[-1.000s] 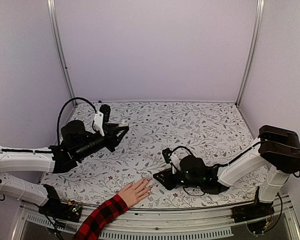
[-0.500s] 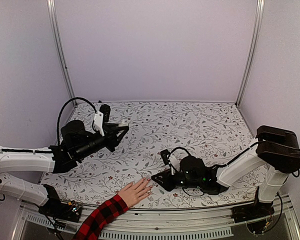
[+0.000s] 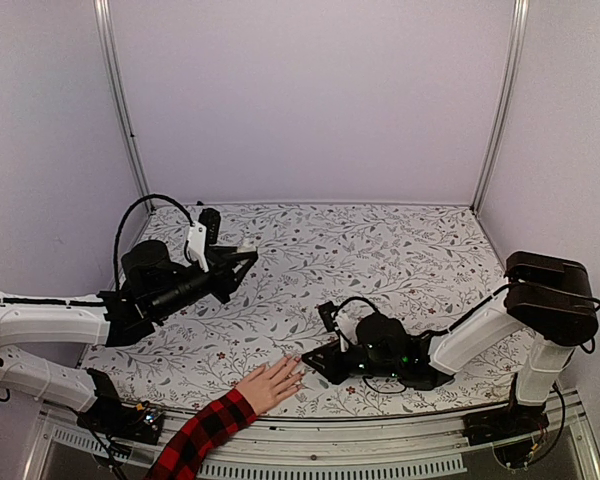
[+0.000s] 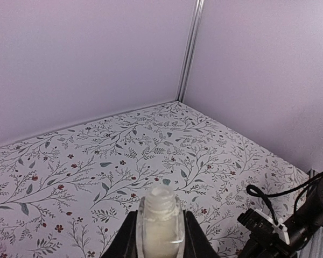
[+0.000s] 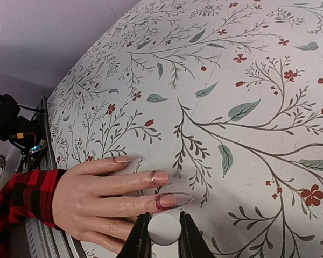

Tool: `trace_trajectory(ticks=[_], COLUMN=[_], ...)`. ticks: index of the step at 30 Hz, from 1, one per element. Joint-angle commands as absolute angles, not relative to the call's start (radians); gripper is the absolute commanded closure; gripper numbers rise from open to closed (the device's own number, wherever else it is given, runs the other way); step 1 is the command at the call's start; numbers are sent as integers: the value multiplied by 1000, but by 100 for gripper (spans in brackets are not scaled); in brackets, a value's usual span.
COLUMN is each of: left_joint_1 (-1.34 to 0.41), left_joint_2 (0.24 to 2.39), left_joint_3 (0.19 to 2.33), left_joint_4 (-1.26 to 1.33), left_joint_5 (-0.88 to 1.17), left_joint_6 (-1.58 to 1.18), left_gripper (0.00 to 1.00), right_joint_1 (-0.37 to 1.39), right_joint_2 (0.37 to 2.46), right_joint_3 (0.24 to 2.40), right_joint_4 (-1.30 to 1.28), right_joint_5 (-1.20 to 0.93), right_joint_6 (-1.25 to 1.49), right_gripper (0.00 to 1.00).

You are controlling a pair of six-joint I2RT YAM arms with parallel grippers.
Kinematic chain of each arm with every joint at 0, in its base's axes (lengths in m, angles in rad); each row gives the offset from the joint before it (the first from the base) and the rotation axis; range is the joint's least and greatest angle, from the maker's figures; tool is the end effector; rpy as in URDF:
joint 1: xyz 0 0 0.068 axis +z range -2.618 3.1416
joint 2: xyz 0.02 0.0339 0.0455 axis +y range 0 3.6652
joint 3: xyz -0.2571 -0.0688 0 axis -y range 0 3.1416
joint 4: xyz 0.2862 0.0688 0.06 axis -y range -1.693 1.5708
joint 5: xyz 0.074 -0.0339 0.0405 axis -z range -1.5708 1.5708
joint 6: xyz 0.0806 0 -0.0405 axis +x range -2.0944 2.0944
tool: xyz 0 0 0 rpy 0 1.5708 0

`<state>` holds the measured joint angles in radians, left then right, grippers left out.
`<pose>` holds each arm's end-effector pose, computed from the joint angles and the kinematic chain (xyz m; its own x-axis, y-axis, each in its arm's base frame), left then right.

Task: Paint the nails
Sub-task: Paint the nail polish on the nail.

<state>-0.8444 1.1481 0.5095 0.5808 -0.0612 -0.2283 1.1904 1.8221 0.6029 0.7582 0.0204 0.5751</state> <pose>0.2257 -0.2466 0.2166 -0.1971 -0.1183 -0.9732 0.6786 0.7000 -0.2225 0.1416 0.3497 0.0457 -0.6398 -0.1355 -0.7565 -0.6835 0.5504 0.4795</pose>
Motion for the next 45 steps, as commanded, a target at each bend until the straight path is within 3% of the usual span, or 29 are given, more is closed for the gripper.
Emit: trace_trajectory(ticks=[1,45], left_joint_1=[-846,-845], left_joint_2=[1144,1156], left_joint_3=[512,517], left_joint_4=[614,620], left_joint_5=[-61,-58], left_joint_6=[-216,-215], left_gripper=[100,100], right_joint_1=[1192,1189], right_joint_2=[1844,1813], right_joint_3=[627,600], right_joint_4=[773,723], right_joint_5=[10,79], right_joint_6=[565,589], right_gripper=[100,100])
